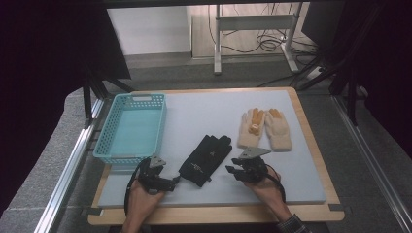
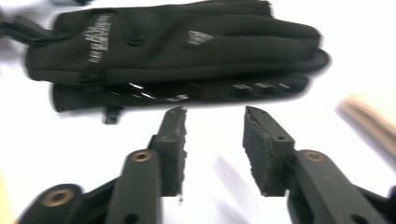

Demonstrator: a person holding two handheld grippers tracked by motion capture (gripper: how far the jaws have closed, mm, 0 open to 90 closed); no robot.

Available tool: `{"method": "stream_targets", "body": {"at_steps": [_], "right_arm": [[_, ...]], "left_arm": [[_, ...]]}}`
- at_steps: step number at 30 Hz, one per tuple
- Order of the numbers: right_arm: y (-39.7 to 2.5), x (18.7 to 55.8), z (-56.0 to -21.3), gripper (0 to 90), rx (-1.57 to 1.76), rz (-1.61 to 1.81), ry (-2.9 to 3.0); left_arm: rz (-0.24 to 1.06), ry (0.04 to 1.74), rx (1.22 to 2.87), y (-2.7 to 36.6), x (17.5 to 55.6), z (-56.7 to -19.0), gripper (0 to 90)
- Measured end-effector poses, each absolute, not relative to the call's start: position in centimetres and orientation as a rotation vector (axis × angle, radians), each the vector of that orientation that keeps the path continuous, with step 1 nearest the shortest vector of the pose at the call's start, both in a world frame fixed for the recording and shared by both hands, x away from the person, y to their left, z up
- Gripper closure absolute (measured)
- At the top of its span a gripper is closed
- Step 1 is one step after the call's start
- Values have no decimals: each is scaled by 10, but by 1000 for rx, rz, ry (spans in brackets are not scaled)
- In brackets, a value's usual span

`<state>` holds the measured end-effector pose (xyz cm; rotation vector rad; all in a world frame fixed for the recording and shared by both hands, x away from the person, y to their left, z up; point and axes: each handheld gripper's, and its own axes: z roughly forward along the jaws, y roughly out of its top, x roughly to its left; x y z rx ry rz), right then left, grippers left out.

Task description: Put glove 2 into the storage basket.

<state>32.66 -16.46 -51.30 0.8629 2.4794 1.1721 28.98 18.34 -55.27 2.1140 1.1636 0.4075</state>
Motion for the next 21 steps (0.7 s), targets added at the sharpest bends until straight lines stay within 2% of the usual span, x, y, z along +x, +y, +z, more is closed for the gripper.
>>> {"method": "stream_targets", "body": {"at_steps": [7,14,21], "right_arm": [[-201,331,-511,430,957,1141,2401],[-229,336,-517,345,1038,1107,2358],[-236,341,-531,295,1075,1039,2363]], "left_arm": [[406,1164,2113,183,290,-553,13],[406,1165,2113,183,290,-553,13],[407,1165,2112,183,290,-553,14]]}}
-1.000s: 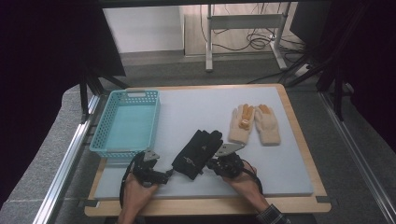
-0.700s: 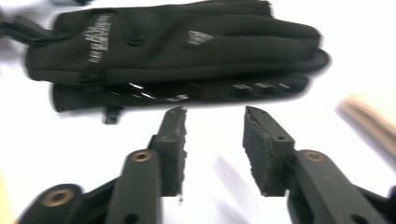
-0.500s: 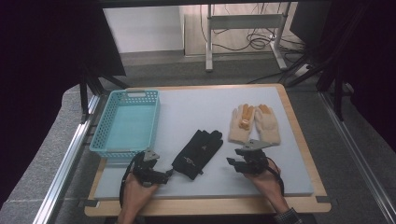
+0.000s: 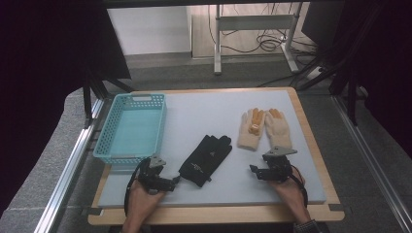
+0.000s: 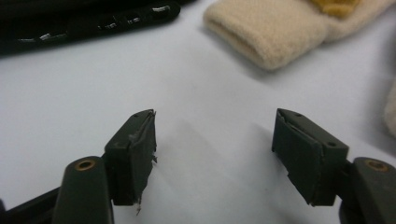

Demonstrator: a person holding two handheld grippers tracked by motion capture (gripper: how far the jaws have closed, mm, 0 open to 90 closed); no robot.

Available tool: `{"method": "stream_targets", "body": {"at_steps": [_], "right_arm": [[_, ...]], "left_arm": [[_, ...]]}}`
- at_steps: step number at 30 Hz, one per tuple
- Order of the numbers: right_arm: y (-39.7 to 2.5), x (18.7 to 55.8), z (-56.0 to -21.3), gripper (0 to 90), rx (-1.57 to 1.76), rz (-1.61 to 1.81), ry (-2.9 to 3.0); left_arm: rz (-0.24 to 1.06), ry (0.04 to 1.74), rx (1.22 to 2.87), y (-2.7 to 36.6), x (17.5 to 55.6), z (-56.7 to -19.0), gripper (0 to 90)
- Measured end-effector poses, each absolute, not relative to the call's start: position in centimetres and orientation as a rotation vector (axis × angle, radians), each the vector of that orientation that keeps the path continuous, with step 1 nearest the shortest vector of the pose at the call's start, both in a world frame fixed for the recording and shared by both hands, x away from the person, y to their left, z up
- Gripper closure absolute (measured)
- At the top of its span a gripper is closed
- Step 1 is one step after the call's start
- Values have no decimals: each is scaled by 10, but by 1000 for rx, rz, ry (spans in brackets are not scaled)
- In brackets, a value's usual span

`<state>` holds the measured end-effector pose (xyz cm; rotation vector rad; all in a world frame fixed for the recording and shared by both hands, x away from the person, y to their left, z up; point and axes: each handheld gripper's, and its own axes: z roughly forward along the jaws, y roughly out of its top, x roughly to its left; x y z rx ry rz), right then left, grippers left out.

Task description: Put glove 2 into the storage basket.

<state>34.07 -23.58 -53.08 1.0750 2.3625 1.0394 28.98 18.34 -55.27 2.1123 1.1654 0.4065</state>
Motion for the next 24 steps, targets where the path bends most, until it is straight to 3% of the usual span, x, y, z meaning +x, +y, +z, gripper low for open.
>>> {"method": "stream_targets", "body": {"at_steps": [24], "right_arm": [[-232,339,-532,266,1046,1007,2355]], "left_arm": [[382,1173,2087,183,281,-547,62]]}}
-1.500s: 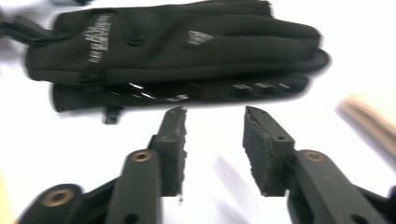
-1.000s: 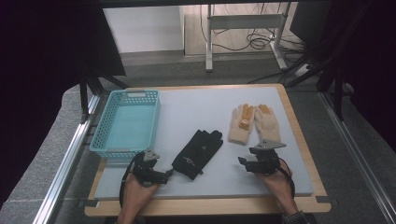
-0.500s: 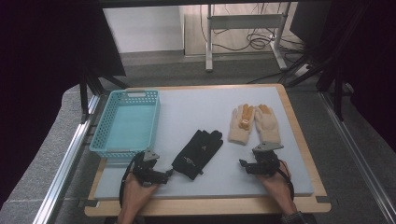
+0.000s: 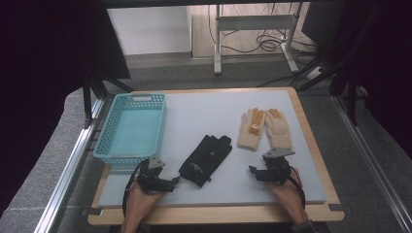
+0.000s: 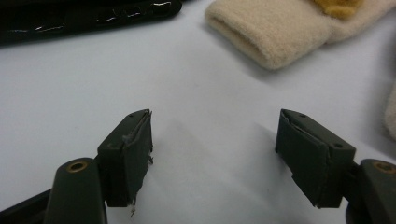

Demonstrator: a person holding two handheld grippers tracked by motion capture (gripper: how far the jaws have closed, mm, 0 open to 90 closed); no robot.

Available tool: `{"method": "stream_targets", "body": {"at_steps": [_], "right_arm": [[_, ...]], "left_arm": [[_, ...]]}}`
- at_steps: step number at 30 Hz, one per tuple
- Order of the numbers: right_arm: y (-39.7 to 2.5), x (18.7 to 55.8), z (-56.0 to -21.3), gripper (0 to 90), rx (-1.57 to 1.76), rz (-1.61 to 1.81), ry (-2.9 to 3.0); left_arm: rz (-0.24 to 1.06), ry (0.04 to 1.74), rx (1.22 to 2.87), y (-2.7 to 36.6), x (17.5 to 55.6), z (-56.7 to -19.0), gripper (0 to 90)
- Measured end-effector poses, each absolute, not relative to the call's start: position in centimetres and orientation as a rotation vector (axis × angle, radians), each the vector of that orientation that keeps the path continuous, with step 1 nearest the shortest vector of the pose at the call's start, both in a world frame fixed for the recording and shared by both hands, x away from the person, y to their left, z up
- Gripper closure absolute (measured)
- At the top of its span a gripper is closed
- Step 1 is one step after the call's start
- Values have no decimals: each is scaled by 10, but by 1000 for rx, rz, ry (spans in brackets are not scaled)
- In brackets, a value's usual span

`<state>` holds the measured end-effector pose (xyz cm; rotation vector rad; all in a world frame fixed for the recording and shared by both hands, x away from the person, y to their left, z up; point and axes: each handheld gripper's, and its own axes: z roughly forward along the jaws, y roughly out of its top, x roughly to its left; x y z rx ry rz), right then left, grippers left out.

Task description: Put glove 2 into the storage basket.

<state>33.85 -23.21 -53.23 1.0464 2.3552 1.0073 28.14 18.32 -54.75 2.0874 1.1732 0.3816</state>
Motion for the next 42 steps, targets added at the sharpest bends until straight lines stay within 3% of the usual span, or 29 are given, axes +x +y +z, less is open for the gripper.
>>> {"method": "stream_targets", "body": {"at_steps": [10,19,33,42], "right_arm": [[-232,339,-532,259,1048,1004,2352],[-232,339,-532,256,1048,1004,2352],[-232,339,-532,251,1047,1005,2354],[-232,339,-532,249,1047,1006,2354]], "left_arm": [[356,1111,2062,178,276,-514,64],[323,1036,2091,137,297,-488,22],[209,1069,2222,80,357,-513,0],[255,1054,2330,60,355,-529,0]]}}
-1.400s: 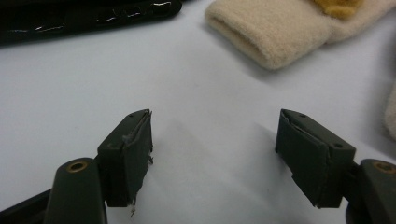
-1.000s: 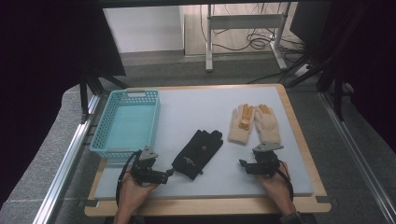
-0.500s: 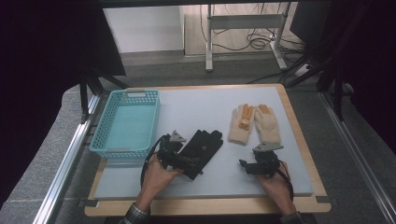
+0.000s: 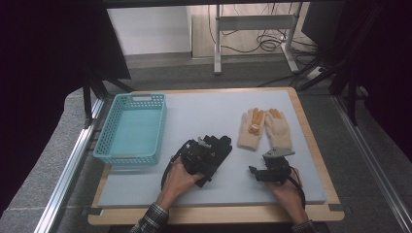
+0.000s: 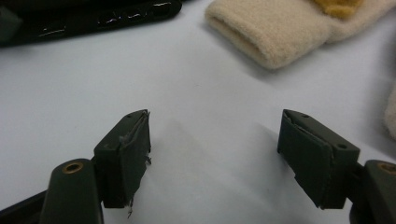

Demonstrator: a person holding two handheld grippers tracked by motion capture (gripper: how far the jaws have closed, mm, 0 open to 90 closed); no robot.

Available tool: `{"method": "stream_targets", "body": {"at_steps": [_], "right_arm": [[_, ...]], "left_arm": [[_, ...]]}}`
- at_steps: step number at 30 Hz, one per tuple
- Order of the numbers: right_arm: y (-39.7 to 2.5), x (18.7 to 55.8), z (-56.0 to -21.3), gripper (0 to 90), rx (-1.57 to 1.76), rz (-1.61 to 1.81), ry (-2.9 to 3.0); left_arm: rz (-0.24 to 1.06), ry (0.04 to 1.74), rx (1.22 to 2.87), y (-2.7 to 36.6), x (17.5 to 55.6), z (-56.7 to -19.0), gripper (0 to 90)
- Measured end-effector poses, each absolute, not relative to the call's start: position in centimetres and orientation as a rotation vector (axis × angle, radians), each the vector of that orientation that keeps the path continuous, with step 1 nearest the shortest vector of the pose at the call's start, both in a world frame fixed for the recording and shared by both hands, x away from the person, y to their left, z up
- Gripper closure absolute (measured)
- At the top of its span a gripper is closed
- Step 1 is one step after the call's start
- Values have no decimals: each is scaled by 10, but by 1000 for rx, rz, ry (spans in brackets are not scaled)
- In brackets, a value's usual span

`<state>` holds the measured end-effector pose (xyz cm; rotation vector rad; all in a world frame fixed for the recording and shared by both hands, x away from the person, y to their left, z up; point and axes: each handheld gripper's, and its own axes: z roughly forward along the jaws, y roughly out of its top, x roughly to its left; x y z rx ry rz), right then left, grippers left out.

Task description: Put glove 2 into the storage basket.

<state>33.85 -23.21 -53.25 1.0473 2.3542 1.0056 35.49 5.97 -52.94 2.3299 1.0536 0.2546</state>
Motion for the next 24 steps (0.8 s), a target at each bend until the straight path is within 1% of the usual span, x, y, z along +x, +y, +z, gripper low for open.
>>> {"method": "stream_targets", "body": {"at_steps": [2,5,9,11,13,16,17,21,22,24], "right_arm": [[-232,339,-533,249,1047,1006,2354],[-232,339,-533,249,1047,1005,2354],[-232,339,-533,248,1047,1005,2355],[-232,339,-533,248,1047,1005,2355],[-232,338,-533,248,1047,1005,2355],[-232,339,-533,248,1046,1005,2355],[-232,338,-533,248,1046,1005,2355],[-232,338,-533,248,1046,1004,2355],[-232,338,-533,248,1046,1004,2355],[-232,338,-533,248,1046,1004,2355]], "left_arm": [[292,1040,2357,57,352,-531,0],[258,1068,2336,61,356,-532,0],[258,1087,2346,61,360,-531,11],[266,1098,2346,61,360,-529,39],[272,1109,2335,64,359,-527,105],[284,1119,2310,71,357,-524,305],[288,1119,2306,72,357,-524,348],[297,1114,2291,79,357,-522,566],[288,1118,2279,81,357,-523,599],[274,1104,2277,84,359,-522,636]]}}
